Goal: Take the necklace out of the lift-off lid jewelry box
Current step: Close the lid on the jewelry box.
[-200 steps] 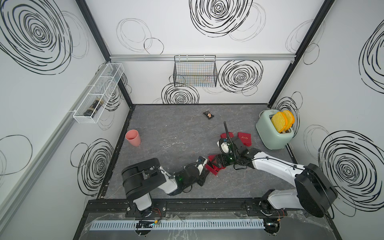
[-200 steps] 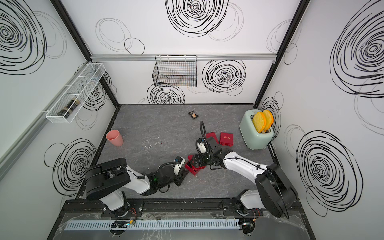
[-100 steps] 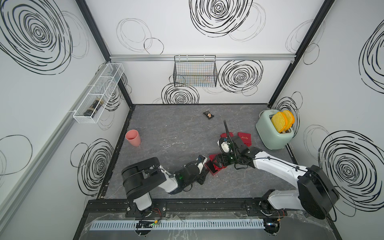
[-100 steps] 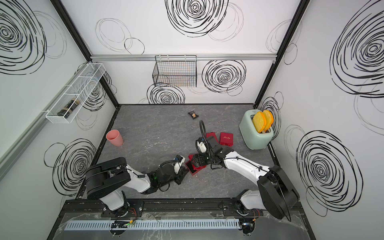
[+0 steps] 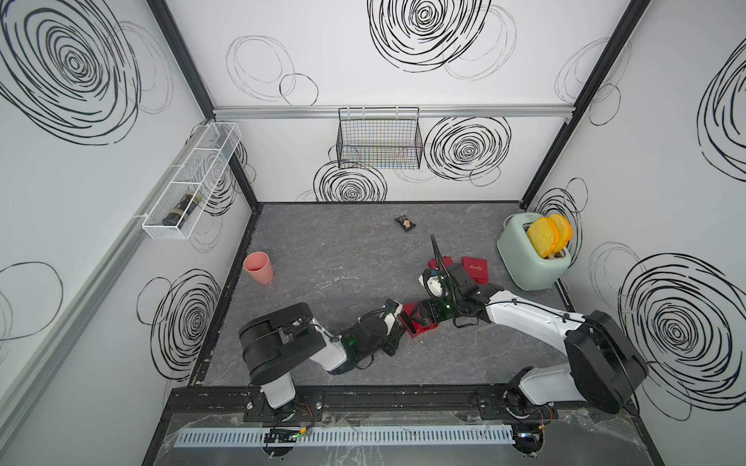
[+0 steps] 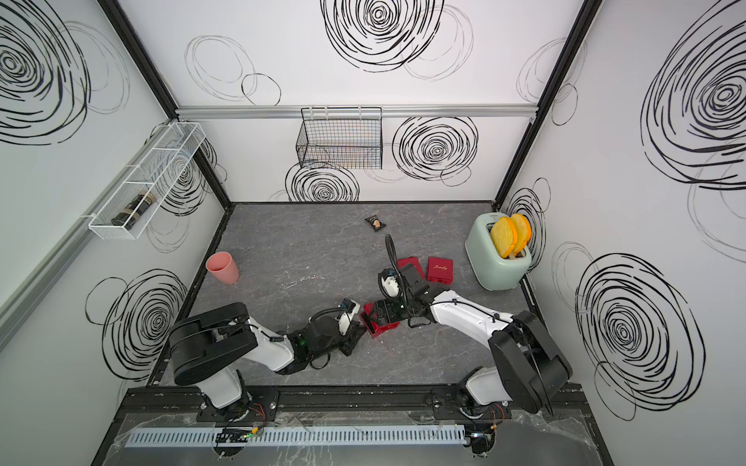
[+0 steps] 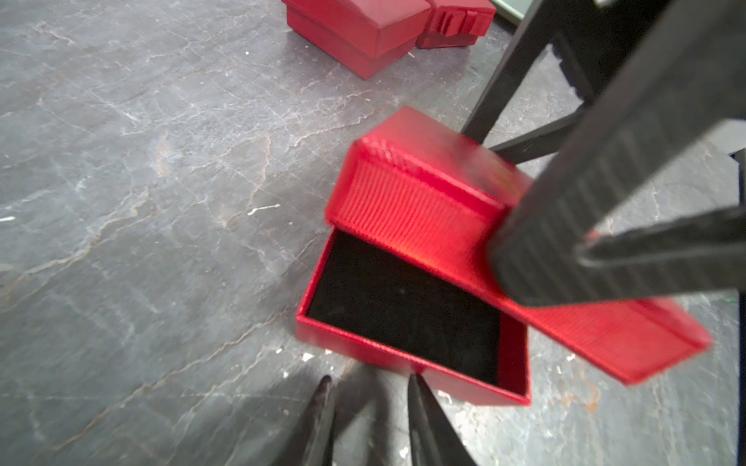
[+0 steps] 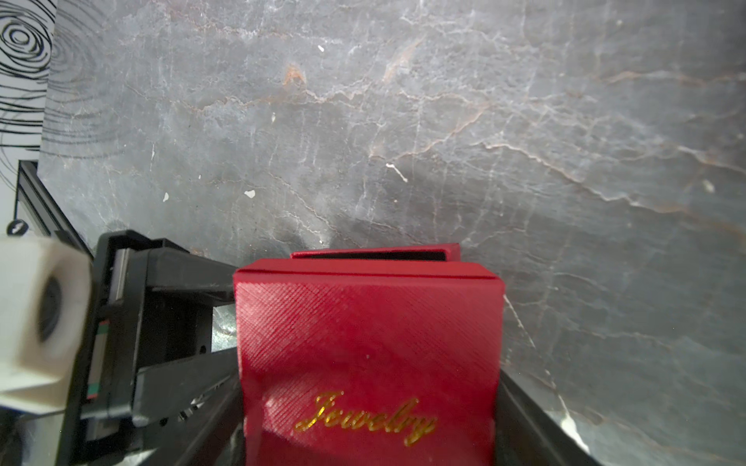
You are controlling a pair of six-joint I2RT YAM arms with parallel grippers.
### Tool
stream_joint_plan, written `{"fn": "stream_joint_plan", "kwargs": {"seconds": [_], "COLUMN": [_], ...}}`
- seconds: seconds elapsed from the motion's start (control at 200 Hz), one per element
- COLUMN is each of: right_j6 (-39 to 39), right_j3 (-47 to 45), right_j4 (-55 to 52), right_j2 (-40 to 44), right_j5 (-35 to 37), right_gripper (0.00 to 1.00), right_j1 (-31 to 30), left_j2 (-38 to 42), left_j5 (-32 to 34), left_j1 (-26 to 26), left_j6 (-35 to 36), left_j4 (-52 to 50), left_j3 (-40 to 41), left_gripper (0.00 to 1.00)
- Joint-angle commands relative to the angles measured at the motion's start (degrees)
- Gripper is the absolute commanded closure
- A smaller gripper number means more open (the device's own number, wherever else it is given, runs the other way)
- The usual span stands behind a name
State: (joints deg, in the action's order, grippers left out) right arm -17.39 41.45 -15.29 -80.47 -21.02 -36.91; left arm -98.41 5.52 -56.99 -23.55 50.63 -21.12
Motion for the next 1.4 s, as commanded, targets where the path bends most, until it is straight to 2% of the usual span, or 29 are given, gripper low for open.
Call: {"fn": "stream_joint_plan", "kwargs": {"seconds": [0.0,0.135,0.315,0.585,1.041,1.396], "right_j6": [1.76,0.91,-0.04,0.87,2.21,3.26], "right_j3": [1.9,2.82,4.1,5.38,6.08,8.56], "right_j4": [-0.63,-1.52,-3.89,-6.66,-4.25,-6.92], "right_j2": [-1.52,-2.98,-2.15,-1.1,-4.46,-4.28], "right_j5": [-1.86,0.82,2.78,0.65,-3.75,0.46], "right_gripper": [0.16,0.16,0.17,0.16,0.15,0.15], "right_j1": [-2.22,-3.66,-2.53,0.33,1.91,2.42], "left_j2": [-0.55,-0.47,0.21,0.32,0.26,0.5], "left_j5": [-0.55,-0.64,-0.51,-1.26,-2.52,-3.18], "left_j1": [0.81,1.18,1.6,2.41,3.6,4.6], "left_j6": [0.44,0.44,0.22,-0.01,0.44,0.52], "left_j4": [3.4,3.67,4.06,5.38,5.85,5.82], "left_j3": [-1.11,-0.87,0.37,1.27,1.06,0.9], "left_gripper": [0.66,0.66,0.66,0.67,0.66,0.67]}}
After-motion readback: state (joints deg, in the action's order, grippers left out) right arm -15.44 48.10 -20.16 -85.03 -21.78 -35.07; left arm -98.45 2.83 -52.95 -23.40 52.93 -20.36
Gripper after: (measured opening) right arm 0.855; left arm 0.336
